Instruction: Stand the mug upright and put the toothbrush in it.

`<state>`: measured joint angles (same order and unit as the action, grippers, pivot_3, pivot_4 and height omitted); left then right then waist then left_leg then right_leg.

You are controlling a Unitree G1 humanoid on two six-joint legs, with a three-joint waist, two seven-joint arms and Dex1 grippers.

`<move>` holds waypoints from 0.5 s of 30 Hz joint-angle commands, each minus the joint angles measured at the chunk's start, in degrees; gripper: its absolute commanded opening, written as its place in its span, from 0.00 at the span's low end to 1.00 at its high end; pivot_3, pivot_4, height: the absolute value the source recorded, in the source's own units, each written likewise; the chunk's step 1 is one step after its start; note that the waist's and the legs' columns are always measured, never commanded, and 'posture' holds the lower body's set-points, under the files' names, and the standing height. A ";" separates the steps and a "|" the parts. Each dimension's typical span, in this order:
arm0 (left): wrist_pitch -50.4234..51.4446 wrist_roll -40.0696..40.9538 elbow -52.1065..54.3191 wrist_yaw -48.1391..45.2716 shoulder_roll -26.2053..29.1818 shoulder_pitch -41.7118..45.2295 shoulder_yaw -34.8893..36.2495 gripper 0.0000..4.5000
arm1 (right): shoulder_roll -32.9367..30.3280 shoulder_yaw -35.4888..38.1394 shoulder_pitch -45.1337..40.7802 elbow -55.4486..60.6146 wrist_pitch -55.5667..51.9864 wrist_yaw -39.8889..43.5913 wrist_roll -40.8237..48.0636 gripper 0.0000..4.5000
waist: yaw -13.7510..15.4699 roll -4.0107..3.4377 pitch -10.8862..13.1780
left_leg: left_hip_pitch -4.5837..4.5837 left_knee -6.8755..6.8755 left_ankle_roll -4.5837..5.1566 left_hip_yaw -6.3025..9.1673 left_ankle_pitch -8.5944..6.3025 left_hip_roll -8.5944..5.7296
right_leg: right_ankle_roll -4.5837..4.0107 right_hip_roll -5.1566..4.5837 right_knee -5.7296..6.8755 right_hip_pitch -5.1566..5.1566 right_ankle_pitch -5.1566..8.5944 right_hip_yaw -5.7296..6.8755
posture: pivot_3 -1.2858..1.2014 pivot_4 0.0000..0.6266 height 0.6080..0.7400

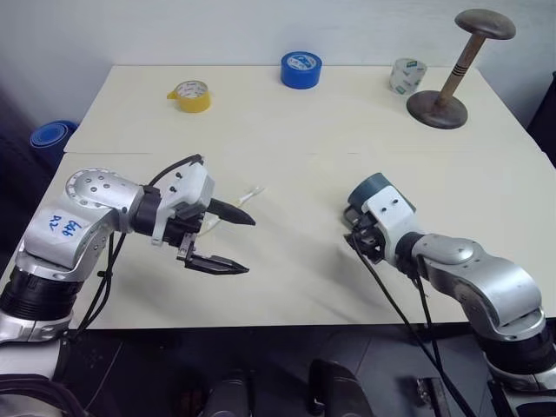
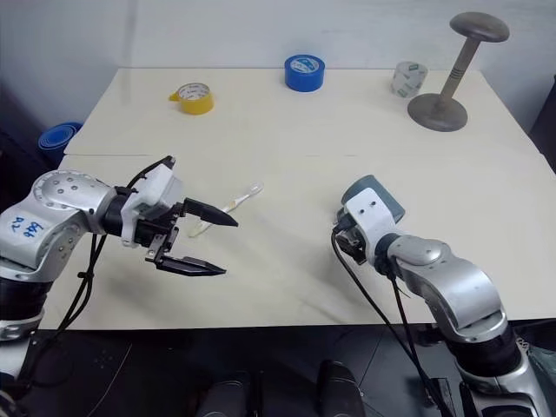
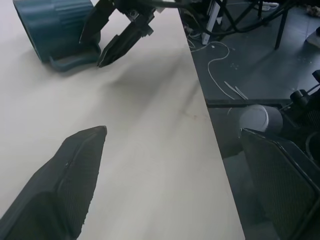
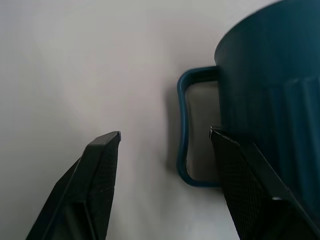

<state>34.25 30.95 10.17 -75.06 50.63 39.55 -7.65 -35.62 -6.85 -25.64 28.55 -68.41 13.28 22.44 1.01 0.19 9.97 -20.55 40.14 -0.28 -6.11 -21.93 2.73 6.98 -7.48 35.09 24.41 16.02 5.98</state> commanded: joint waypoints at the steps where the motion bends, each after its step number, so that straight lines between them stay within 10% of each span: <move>1: -1.31 -0.76 0.09 -0.38 -0.79 1.66 0.51 1.00 | 1.30 -1.84 -0.79 -5.43 4.49 -0.76 -4.25 0.66 | -0.21 0.00 0.00 | 0.00 0.00 0.00 -0.01 0.00 0.00 | 0.00 0.00 0.00 0.00 0.00 -0.01 | 0.52 0.24 1.00; 7: -1.36 -1.11 -0.12 -0.49 -1.66 1.99 0.85 1.00 | 2.89 -2.92 -1.05 -12.17 10.06 0.81 -7.69 0.53 | -0.98 0.02 -0.01 | 0.00 0.03 0.01 0.00 0.01 0.00 | 0.02 -0.02 0.02 -0.01 -0.01 -0.02 | 0.52 0.24 1.00; 15: -1.16 -1.17 -0.65 0.31 -2.00 2.12 1.87 1.00 | 3.02 -2.68 0.43 -12.07 11.90 3.27 -9.45 0.01 | -1.09 0.09 -0.05 | 0.01 0.05 0.02 0.02 0.02 0.01 | 0.04 -0.02 0.06 -0.01 -0.02 -0.04 | 0.52 0.24 1.00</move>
<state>33.51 29.62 8.58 -75.02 48.64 40.31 -7.69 -32.40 -9.66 -26.44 16.82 -56.13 15.77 13.38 -0.08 0.27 9.92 -20.54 40.19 -0.26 -6.08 -21.90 2.73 7.02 -7.50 35.15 24.39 16.01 5.94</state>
